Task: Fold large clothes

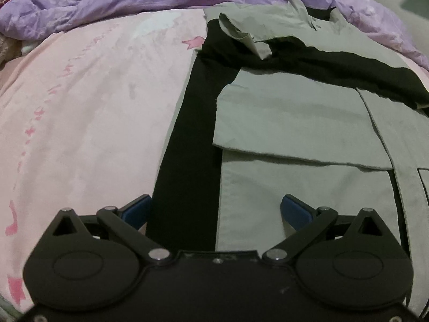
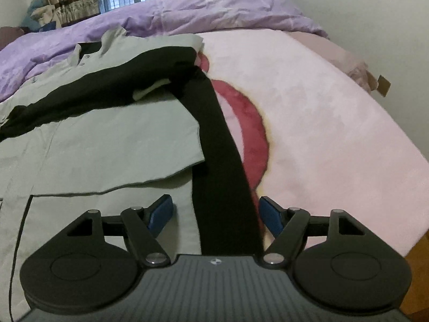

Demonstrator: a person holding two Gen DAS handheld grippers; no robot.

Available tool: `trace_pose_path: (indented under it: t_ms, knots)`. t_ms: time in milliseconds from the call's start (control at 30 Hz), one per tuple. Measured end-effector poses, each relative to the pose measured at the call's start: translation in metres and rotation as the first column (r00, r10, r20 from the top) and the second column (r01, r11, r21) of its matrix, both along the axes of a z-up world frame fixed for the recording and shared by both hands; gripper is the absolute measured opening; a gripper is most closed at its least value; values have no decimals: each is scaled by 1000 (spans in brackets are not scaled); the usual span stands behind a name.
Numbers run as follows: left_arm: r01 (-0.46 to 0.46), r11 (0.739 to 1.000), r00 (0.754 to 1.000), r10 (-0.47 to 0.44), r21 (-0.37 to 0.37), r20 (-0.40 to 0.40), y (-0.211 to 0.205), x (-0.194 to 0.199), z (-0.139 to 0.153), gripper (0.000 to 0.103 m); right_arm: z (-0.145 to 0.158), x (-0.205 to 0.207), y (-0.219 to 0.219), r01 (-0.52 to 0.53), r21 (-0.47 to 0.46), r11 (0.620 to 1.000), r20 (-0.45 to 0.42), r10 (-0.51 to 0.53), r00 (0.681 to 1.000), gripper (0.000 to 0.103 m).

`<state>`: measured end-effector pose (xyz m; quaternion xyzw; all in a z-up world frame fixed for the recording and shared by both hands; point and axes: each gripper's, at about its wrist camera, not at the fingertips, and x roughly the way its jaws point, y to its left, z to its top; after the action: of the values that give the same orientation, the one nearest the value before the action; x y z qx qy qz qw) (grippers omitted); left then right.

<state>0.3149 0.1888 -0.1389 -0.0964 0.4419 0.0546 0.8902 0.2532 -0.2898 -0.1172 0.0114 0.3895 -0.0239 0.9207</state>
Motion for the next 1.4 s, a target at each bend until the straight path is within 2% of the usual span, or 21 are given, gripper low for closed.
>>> trace_pose_path:
  t_ms: [133, 200, 267, 300, 333, 367, 400, 433, 467, 567, 700, 767, 833, 900, 967, 1033, 1100, 1233, 1300, 1400]
  knots:
    - [-1, 1000, 1000, 1, 7, 10, -2, 4, -2, 103, -2, 0, -5, -7, 25, 1000, 22, 6, 1000, 93]
    - [2, 1000, 1000, -2, 11, 17, -3, 7, -2, 103, -4, 2, 0, -15, 0, 1000, 32, 15, 999, 90]
    - [9, 1000, 999, -10, 13, 36, -4, 8, -2, 100, -3, 3, 4, -29, -18, 999, 54, 30, 998, 58]
    - [24, 1000, 998, -25, 18, 63, -6, 6, -1, 95, -2, 3, 6, -32, -12, 999, 73, 33, 997, 29]
    - [39, 999, 995, -42, 29, 88, -9, 3, 1, 70, -1, 3, 8, -34, -5, 999, 83, 35, 996, 21]
    - [58, 998, 992, -61, 30, 112, -12, 0, 4, 30, -1, 2, 9, -36, 4, 999, 88, 36, 995, 18]
    - [57, 997, 990, -64, 61, 123, -18, 0, 9, 11, -1, 0, 10, -32, 5, 999, 102, 32, 994, 7]
    - [47, 993, 991, -60, 109, 120, -22, 2, 12, 8, 1, -2, 11, -34, 15, 999, 121, 31, 992, 6]
    - [57, 992, 990, -70, 111, 123, -23, 6, 16, 7, 5, -6, 11, -19, 26, 999, 152, 15, 988, 6]
    - [71, 996, 969, -83, 59, 231, -15, 3, 47, 8, 35, -20, 10, -8, 82, 997, 301, -17, 954, 5]
    - [37, 998, 916, -57, 57, 396, -13, -10, 98, 8, 78, -33, 21, 29, 113, 993, 483, -80, 872, 3]
    - [6, 999, 895, -27, 49, 446, -8, -9, 112, 8, 86, -30, 30, 64, 103, 993, 541, -110, 834, 3]
    - [-18, 1000, 892, 7, 20, 451, -1, -2, 113, 8, 88, -18, 32, 91, 104, 990, 560, -134, 818, 3]
    - [-42, 999, 902, 41, -7, 430, 7, 11, 103, 9, 84, 0, 29, 117, 125, 985, 550, -167, 818, 3]
    - [-68, 998, 910, 63, -3, 409, 10, 25, 85, 10, 71, 20, 25, 165, 127, 978, 530, -207, 822, 3]
    - [-70, 997, 923, 73, -22, 377, 17, 39, 68, 10, 56, 35, 28, 180, 90, 980, 522, -200, 829, 3]
    - [-82, 996, 944, 85, -21, 319, 18, 54, 48, 10, 40, 50, 38, 191, 32, 981, 494, -182, 850, 2]
    - [-78, 996, 958, 87, -44, 273, 21, 83, 17, 11, 10, 81, 46, 198, -35, 980, 421, -165, 892, 3]
    - [-77, 997, 956, 80, -24, 281, 18, 92, 9, 13, 0, 94, 45, 214, -43, 976, 339, -187, 922, 3]
    - [-77, 996, 954, 63, 36, 294, 9, 96, 4, 16, -2, 97, 40, 224, -7, 975, 315, -210, 925, 5]
